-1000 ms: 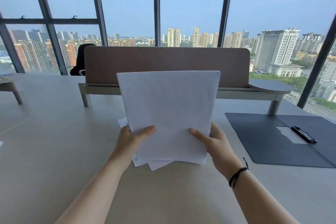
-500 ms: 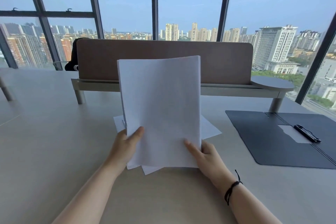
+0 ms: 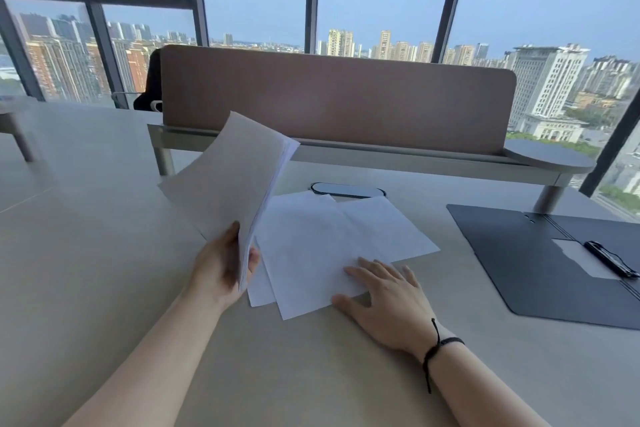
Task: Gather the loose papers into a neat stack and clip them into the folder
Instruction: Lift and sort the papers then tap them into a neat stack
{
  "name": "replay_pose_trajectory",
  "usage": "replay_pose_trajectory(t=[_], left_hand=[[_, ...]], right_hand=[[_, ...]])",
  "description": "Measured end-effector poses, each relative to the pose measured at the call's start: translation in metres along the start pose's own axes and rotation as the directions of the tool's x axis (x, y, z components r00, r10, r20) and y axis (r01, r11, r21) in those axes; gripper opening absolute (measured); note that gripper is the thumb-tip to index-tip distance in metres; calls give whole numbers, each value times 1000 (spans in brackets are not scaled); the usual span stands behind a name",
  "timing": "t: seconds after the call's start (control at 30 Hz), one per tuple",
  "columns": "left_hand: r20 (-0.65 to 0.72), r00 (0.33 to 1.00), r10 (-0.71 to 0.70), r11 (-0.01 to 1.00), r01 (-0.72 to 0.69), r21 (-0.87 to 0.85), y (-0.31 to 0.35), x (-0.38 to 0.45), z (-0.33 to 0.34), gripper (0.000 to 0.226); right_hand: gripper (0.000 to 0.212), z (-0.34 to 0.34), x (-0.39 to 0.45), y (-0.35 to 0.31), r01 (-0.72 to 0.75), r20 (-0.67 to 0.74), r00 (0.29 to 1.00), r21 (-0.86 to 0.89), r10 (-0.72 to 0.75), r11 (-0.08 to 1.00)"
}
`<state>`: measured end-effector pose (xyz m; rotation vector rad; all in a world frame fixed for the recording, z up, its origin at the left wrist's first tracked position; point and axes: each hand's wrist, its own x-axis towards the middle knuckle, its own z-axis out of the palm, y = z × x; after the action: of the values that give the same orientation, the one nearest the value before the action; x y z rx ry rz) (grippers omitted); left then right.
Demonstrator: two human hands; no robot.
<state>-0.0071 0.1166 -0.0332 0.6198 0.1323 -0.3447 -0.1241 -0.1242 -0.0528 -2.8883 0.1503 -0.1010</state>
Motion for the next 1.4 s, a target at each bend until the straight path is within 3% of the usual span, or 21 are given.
replay_pose_trajectory(t=[0.1,0.23,0.37,0.5,0.57,0.83,0.97,1.1,1.2,1.27,1.4], left_hand=[[10,1000,-4,998,4,60,-9,-1,1,39],[18,997,-71,997,71,4,-5,5,-9,18],[17,998,-53,997,54,-58,-6,7,-10,20],[9,999,-46,998,46,-41,-7,8,-10,35],[15,998,-53,998,54,-41,-6,9,-11,31],[-40,992,-121,992,123,35,-3,3,-3,20],[-40,992,-116,985,120,124,-2,-1,2,20],[-52,999,-13,921,32,389,-7,-3,8,22],[-53,985,167,851,-116,512,-10,-4,12,9],[14,974,224,799,-192,570,-9,-8,14,9],[124,977,175,761,-214,612,-13,-15,15,16]], right_hand=[[55,-3,-4,-9,-58,-130,990,21,60,998],[50,-16,9,-13,-243,-202,937,213,286,946],[72,-40,42,-15,-430,18,881,449,473,783],[65,-57,78,-29,-498,232,834,709,501,500],[62,-59,90,-34,-533,312,819,725,481,437],[38,-35,111,-38,-522,335,842,707,424,478],[36,-33,105,-27,-481,342,872,730,350,486],[18,-36,84,-7,-336,245,942,696,230,635],[14,-38,55,4,-257,158,965,712,208,654],[22,-37,36,11,-224,116,969,777,217,588],[25,-37,12,17,-133,95,985,952,144,277]])
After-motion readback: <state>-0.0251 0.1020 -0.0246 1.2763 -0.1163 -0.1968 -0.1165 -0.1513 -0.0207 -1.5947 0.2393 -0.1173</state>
